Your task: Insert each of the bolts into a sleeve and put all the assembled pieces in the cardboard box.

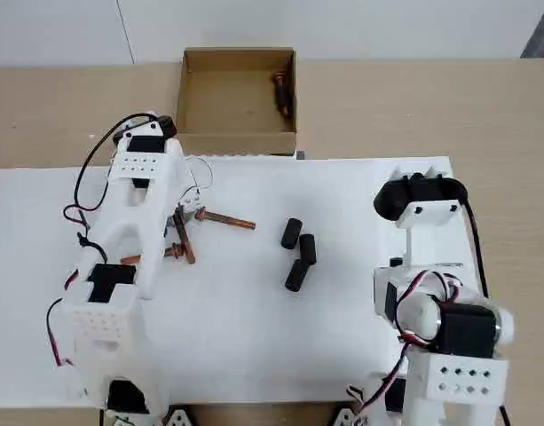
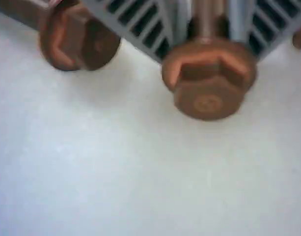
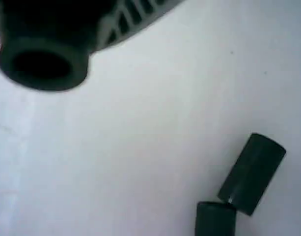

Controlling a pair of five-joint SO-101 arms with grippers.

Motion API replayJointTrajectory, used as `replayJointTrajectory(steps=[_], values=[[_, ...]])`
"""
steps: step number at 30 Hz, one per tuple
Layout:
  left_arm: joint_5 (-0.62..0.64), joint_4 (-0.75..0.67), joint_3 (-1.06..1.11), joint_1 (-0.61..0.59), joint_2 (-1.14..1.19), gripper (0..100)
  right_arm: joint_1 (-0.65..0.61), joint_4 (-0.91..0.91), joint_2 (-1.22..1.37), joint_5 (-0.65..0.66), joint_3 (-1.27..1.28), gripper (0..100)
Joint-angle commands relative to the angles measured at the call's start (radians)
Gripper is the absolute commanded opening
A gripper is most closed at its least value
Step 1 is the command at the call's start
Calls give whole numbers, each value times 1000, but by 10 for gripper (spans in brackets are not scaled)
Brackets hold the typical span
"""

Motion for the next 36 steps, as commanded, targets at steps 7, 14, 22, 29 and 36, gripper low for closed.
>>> replayJointTrajectory(steps=[7, 14, 22, 29, 36], values=[[-5, 101, -203, -3, -9, 6, 8, -12, -12, -9, -32, 3], [-49, 206, -394, -2, -138, 6, 5, 22, -13, -2, -143, 3], [-164, 325, -437, 78, -371, 6, 16, 81, -45, 0, -218, 2], [-285, 336, -390, 172, -655, 6, 58, -4, -294, -8, -138, 3], [-299, 272, -148, 178, -856, 6, 51, -222, -575, -9, 173, 3]])
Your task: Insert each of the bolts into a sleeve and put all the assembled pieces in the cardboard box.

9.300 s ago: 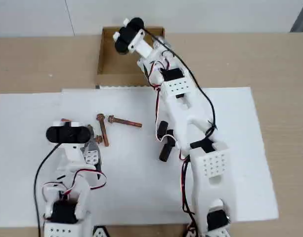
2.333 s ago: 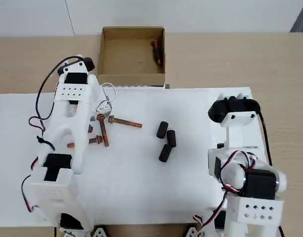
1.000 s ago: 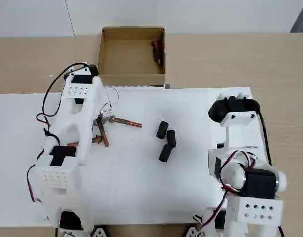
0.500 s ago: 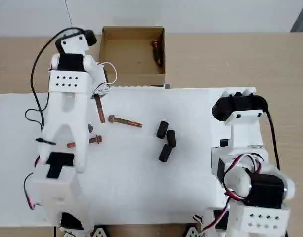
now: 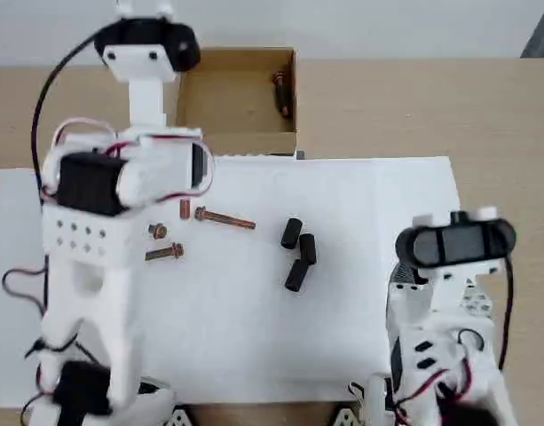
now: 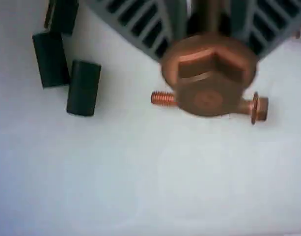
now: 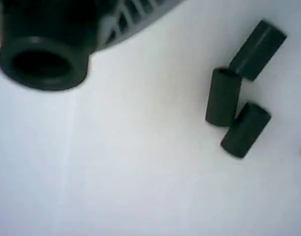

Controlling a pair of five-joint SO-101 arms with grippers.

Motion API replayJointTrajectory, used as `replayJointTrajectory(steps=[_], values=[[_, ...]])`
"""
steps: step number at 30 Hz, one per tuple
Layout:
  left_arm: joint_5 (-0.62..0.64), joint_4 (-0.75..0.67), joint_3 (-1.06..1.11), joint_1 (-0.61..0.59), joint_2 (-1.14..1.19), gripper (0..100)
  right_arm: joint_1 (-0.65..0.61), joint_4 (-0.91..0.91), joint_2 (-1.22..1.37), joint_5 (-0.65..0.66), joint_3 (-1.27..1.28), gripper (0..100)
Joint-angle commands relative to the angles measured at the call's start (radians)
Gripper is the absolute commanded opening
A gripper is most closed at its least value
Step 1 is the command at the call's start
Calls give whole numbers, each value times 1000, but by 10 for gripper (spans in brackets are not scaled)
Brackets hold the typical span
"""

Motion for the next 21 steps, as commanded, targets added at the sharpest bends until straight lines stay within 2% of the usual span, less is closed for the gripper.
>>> replayJointTrajectory(steps=[1, 5, 9, 15, 21], values=[[-11, -60, 116, 0, -137, 6, 4, -122, -137, -9, 130, 3], [-11, -172, 325, 0, -275, 6, 4, -199, -263, -2, 281, 3], [-11, -334, 573, 3, -442, 6, -48, -220, -265, -9, 339, 3], [-5, -575, 920, 9, -701, 6, -183, -343, -268, -98, 456, 2], [-2, -718, 1159, 9, -918, 6, -346, -492, -268, -169, 586, 2]])
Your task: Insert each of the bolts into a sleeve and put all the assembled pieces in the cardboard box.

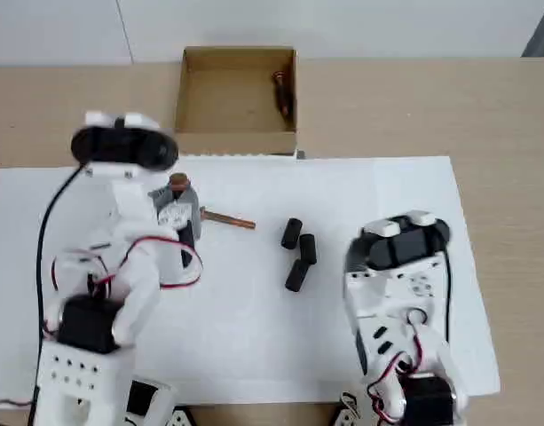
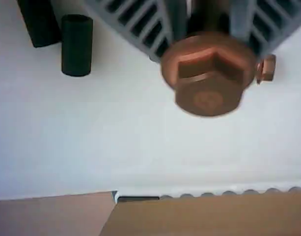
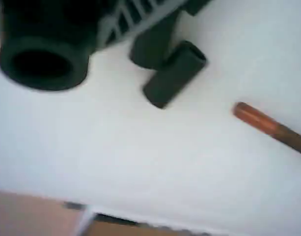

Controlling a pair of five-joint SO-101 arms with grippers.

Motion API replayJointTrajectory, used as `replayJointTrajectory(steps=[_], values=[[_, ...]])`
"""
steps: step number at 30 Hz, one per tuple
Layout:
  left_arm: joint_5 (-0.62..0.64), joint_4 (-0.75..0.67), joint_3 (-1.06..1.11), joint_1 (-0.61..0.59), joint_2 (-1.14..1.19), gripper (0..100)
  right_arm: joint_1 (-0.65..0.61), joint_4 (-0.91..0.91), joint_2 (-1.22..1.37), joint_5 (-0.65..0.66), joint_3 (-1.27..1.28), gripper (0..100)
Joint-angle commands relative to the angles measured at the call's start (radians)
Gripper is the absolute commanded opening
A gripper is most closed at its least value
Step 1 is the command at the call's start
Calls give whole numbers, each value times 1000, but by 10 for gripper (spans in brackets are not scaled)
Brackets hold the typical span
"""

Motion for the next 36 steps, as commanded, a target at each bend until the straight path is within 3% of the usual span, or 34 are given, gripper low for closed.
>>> replayJointTrajectory(steps=[1, 7, 16, 21, 36], values=[[-2, -98, 97, 6, -143, 6, -94, -94, -12, -52, 40, 2], [78, -186, 277, 18, -382, 6, -251, -159, -12, -166, 103, 2], [273, -258, 542, 198, -786, 6, -407, -297, -12, -100, 207, 2], [384, -264, 556, 209, -773, 6, -473, -351, -12, -12, 245, 2], [387, -330, 565, 210, -776, 6, -561, -374, -13, 153, 245, 2]])
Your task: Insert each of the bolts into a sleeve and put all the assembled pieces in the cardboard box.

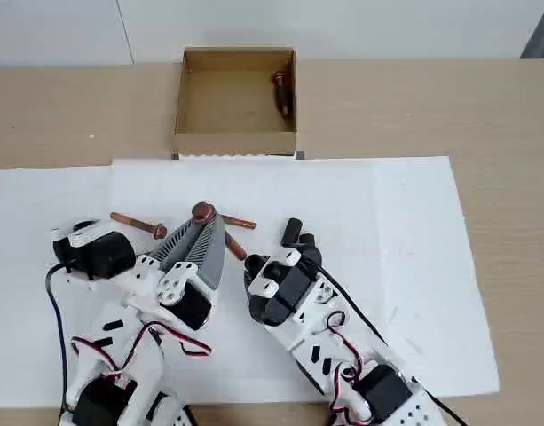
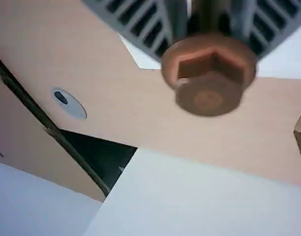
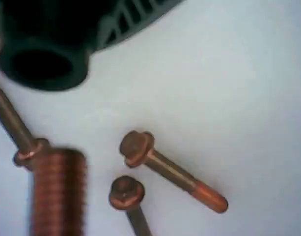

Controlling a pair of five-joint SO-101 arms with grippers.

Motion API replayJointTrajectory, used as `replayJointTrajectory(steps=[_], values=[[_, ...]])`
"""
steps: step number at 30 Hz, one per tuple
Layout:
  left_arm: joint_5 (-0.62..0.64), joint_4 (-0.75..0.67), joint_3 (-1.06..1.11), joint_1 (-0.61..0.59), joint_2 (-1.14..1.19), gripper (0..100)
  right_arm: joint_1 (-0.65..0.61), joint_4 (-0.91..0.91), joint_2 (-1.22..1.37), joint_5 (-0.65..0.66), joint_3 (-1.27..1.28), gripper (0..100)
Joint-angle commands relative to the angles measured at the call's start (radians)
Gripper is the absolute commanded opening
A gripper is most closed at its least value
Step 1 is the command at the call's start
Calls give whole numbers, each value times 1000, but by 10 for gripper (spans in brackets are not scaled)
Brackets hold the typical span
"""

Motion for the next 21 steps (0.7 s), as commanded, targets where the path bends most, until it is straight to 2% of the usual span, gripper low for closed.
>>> replayJointTrajectory(steps=[1, 6, 14, 18, 21], values=[[8, -25, -1, 6, -14, 6, -10, -41, -10, 23, -15, 2], [8, -29, 42, 6, -14, 6, -27, -111, -10, 55, -14, 2], [9, -28, 47, 9, -14, 6, -58, -113, -10, 78, -11, 2], [9, -8, 53, 61, -14, 6, -53, -113, -10, 78, -12, 2], [8, 61, 58, 126, -14, 6, -51, -113, -10, 78, -14, 2]])
